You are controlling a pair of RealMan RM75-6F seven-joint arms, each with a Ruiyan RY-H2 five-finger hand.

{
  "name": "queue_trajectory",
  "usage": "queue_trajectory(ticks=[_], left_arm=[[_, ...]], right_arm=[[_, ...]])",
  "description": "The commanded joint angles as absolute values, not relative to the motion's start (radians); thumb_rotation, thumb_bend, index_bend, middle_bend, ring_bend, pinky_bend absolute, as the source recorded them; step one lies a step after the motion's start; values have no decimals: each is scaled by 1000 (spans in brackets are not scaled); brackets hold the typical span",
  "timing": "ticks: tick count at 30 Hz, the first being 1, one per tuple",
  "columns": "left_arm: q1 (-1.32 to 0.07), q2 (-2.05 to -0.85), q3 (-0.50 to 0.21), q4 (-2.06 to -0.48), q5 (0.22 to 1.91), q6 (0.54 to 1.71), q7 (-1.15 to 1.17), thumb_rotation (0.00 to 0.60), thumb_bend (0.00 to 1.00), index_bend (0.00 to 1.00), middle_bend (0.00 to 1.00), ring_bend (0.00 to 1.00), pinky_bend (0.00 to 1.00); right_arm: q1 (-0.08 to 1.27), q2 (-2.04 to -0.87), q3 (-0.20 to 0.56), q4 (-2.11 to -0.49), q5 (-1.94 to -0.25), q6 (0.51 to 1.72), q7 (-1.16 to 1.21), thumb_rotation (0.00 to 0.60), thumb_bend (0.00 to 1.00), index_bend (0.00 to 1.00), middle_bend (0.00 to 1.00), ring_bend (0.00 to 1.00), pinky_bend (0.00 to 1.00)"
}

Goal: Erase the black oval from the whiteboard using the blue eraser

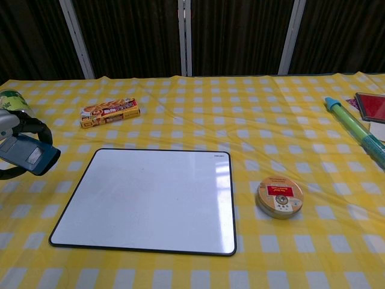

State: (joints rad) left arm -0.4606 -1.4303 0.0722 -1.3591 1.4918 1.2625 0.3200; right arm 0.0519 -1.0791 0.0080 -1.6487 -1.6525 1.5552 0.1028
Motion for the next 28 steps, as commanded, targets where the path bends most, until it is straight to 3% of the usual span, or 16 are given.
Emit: queue_trajectory(ticks=[1,4,7,9,11,17,20,28], left_arm=[[-441,-1420,79,-1359,1474,1246,290,600,372,350,219,163,246],[-430,-1422,83,-1351,1463,1227,282,600,334,311,147,106,199],[-421,-1404,83,-1393,1434,1197,275,600,223,158,17,12,105],[-412,-1389,83,-1425,1420,1192,269,600,162,50,0,0,36],[-400,-1372,80,-1454,1409,1196,265,600,130,7,0,0,4],[-319,-1313,80,-1536,1437,1320,170,600,115,0,0,0,0],[-265,-1299,93,-1522,1517,1445,156,600,114,0,0,0,0],[-154,-1275,128,-1517,1618,1628,192,600,113,0,0,0,0]], right_arm=[[53,-1084,5,-1651,-1656,1553,92,600,61,0,0,0,0],[53,-1086,4,-1651,-1657,1551,87,600,61,0,0,0,0],[53,-1085,5,-1649,-1654,1551,91,600,61,0,0,0,0],[53,-1084,5,-1648,-1653,1551,94,600,60,0,0,0,0],[54,-1084,5,-1647,-1653,1549,97,600,61,0,0,0,0],[56,-1085,8,-1643,-1650,1548,97,600,61,0,0,0,0],[55,-1093,14,-1632,-1652,1559,87,600,60,0,0,0,0],[55,-1108,17,-1625,-1658,1569,56,600,60,0,0,0,0]])
